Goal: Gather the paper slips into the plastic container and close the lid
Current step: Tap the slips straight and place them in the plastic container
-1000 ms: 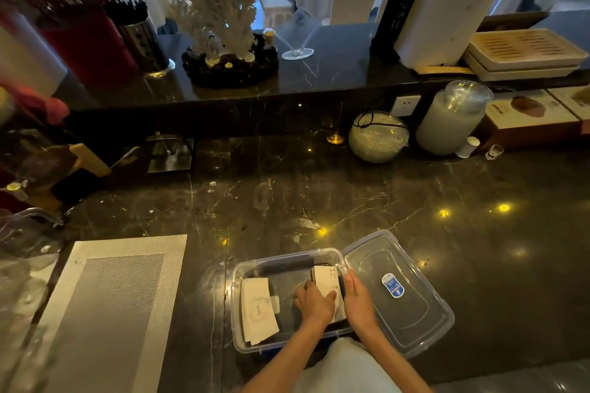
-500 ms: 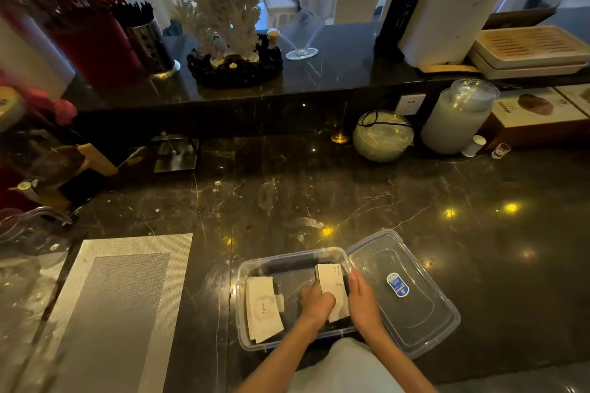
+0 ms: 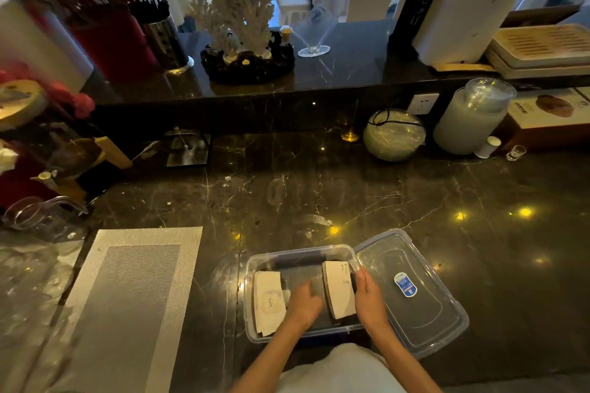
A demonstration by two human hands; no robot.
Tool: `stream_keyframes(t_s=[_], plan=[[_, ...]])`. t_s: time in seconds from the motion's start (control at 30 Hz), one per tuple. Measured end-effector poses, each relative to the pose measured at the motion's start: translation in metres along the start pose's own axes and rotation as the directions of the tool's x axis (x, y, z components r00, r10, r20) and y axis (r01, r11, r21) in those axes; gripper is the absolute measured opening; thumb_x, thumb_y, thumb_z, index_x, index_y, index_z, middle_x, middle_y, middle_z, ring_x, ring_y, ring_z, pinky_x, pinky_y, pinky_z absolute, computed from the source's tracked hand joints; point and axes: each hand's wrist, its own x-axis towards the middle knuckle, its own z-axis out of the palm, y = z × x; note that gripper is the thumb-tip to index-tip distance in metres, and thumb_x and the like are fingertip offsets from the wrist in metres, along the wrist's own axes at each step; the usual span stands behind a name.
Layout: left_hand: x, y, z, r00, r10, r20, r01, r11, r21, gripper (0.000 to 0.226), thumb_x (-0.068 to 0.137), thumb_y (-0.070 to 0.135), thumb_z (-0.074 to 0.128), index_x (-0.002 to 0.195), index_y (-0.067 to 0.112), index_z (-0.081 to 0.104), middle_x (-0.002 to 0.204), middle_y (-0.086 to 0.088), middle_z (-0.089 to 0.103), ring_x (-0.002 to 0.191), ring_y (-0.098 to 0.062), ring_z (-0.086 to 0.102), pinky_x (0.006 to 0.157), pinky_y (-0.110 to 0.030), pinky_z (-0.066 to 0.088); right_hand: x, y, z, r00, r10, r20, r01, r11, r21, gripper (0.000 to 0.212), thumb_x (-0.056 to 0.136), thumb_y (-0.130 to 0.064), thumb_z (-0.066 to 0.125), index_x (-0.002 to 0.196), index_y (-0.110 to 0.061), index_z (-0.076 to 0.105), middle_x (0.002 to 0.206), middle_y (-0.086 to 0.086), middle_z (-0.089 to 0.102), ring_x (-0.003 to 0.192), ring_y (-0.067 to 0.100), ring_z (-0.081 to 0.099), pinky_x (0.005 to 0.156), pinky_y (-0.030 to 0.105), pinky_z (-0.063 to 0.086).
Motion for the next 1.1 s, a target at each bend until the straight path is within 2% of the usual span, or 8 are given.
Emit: stream_keyframes(t_s=[0.1, 0.37, 0.47, 0.67, 0.73, 0.87, 0.97, 1.1], plan=[[-0.008, -0.019, -0.007, 0.999, 0.041, -0.027, -0.038, 0.993, 0.109, 0.037, 0.092, 0.008, 0.053, 0.127, 0.019, 0.056, 0.112, -0.002, 0.063, 0.102, -0.018, 0.062, 0.094, -0.037, 0.055, 0.0, -0.001, 0.0, 1.0, 0.005, -0.002, -0.005, 1.0, -0.006, 0.037, 0.107, -0.024, 0.031, 0.131, -0.007, 0.054, 0.123, 0.015, 0.064, 0.115, 0.026, 0.061, 0.09, 0.034, 0.051], [-0.007, -0.02, -0.017, 0.998, 0.004, -0.062, 0.005, 0.988, 0.152, 0.032, 0.095, 0.01, 0.051, 0.126, 0.015, 0.054, 0.123, -0.007, 0.06, 0.11, -0.018, 0.058, 0.098, -0.029, 0.05, -0.002, -0.003, 0.001, 1.0, 0.015, -0.004, -0.015, 1.0, -0.013, 0.038, 0.107, -0.025, 0.029, 0.131, -0.008, 0.053, 0.123, 0.014, 0.063, 0.115, 0.025, 0.06, 0.088, 0.032, 0.048], [-0.003, -0.017, -0.018, 0.993, -0.014, -0.115, 0.027, 0.993, 0.111, 0.026, 0.094, 0.01, 0.052, 0.12, 0.016, 0.053, 0.12, -0.006, 0.058, 0.104, -0.016, 0.057, 0.097, -0.031, 0.052, -0.003, -0.003, 0.002, 1.0, 0.016, -0.01, -0.016, 1.0, -0.018, 0.038, 0.107, -0.026, 0.03, 0.133, -0.01, 0.053, 0.126, 0.014, 0.062, 0.113, 0.023, 0.059, 0.089, 0.033, 0.048], [-0.001, -0.014, -0.02, 0.986, -0.12, -0.113, 0.123, 0.992, 0.014, 0.044, 0.095, 0.012, 0.051, 0.137, 0.015, 0.037, 0.126, -0.007, 0.049, 0.112, -0.021, 0.053, 0.097, -0.032, 0.046, -0.004, -0.002, 0.003, 1.0, 0.011, -0.021, -0.011, 1.0, -0.011, 0.037, 0.107, -0.025, 0.031, 0.132, -0.011, 0.053, 0.126, 0.012, 0.062, 0.117, 0.024, 0.059, 0.089, 0.031, 0.048], [-0.002, -0.012, -0.017, 0.985, -0.116, -0.125, 0.118, 0.993, 0.008, 0.042, 0.094, 0.012, 0.052, 0.134, 0.017, 0.04, 0.12, -0.003, 0.051, 0.102, -0.015, 0.053, 0.094, -0.03, 0.049, -0.004, -0.003, 0.003, 1.0, 0.005, -0.022, -0.006, 1.0, -0.014, 0.036, 0.107, -0.025, 0.032, 0.132, -0.011, 0.053, 0.126, 0.012, 0.062, 0.112, 0.019, 0.059, 0.088, 0.03, 0.048], [0.0, 0.003, 0.0, 0.99, -0.06, -0.127, 0.05, 0.996, -0.073, 0.041, 0.096, 0.016, 0.05, 0.135, 0.025, 0.045, 0.121, 0.009, 0.054, 0.106, -0.01, 0.055, 0.092, -0.028, 0.048, -0.004, -0.003, 0.003, 1.0, -0.001, -0.02, 0.001, 1.0, -0.015, 0.037, 0.107, -0.026, 0.031, 0.13, -0.01, 0.054, 0.123, 0.012, 0.064, 0.115, 0.025, 0.062, 0.095, 0.039, 0.054], [0.004, 0.024, 0.009, 0.989, -0.142, -0.042, 0.128, 0.965, -0.227, 0.013, 0.098, 0.021, 0.048, 0.103, 0.026, 0.058, 0.096, 0.014, 0.06, 0.087, -0.004, 0.059, 0.07, -0.021, 0.05, -0.005, -0.004, 0.003, 1.0, 0.004, -0.03, -0.004, 1.0, -0.005, 0.037, 0.107, -0.028, 0.031, 0.13, -0.013, 0.055, 0.123, 0.012, 0.065, 0.113, 0.025, 0.063, 0.098, 0.046, 0.054], [0.008, 0.034, 0.018, 0.979, -0.194, 0.054, 0.202, 0.938, -0.283, 0.019, 0.094, 0.025, 0.046, 0.097, 0.021, 0.064, 0.101, -0.005, 0.07, 0.096, -0.021, 0.066, 0.092, -0.041, 0.056, -0.006, -0.005, 0.005, 0.998, 0.009, -0.062, -0.007, 1.0, 0.02, 0.037, 0.106, -0.03, 0.032, 0.132, -0.017, 0.055, 0.126, 0.008, 0.064, 0.114, 0.023, 0.064, 0.099, 0.046, 0.054]])
